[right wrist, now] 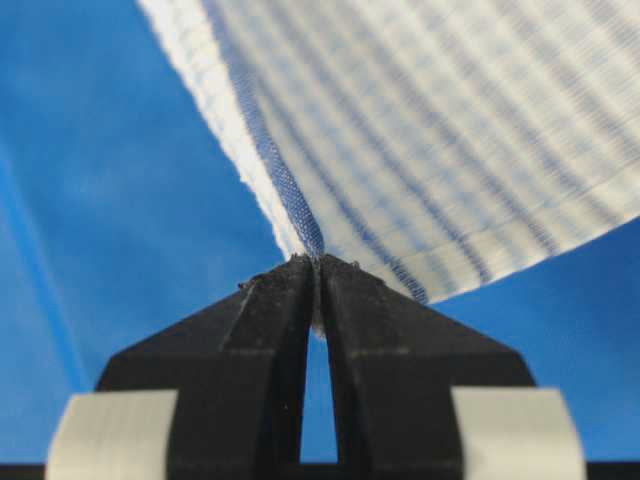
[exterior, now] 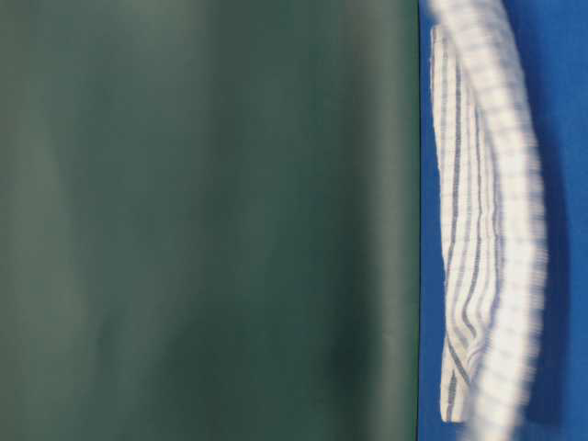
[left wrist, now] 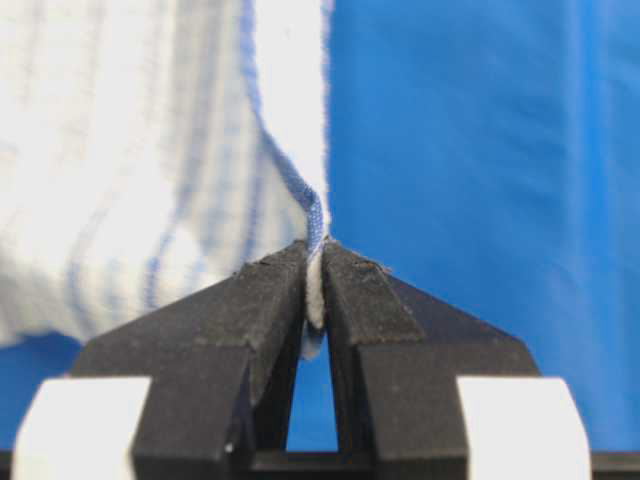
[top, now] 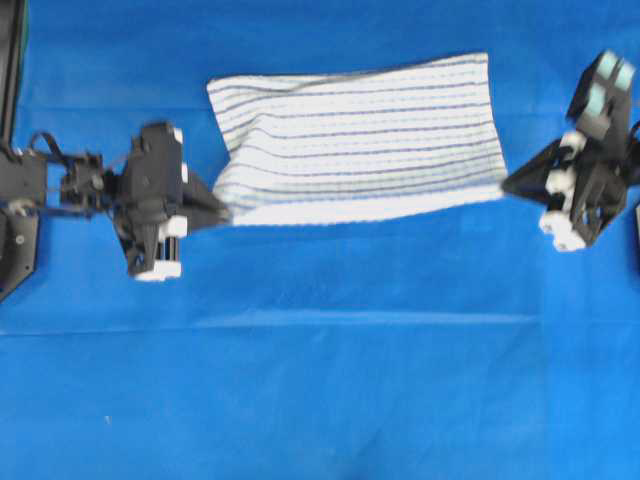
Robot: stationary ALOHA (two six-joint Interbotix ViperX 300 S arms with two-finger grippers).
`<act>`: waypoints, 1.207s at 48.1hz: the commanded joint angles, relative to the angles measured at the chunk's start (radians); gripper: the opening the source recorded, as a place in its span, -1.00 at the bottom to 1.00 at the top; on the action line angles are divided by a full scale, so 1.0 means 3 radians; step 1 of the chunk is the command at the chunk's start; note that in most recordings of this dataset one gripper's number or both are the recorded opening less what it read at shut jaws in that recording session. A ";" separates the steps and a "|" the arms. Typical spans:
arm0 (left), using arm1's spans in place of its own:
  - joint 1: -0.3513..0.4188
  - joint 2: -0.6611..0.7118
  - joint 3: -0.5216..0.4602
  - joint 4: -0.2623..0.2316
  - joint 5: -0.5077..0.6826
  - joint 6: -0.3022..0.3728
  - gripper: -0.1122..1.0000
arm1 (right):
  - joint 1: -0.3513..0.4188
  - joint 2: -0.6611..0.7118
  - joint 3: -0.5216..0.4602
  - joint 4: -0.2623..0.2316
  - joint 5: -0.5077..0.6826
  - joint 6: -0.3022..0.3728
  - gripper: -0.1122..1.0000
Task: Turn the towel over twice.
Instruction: 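Swing the held towel back and lay it down toward the near side, then open both grippers to release the towel edge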
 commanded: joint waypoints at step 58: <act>-0.0992 0.0583 0.0061 -0.0005 -0.0240 -0.0808 -0.66 | 0.1411 0.1161 -0.0317 -0.0020 -0.0394 0.0716 -0.69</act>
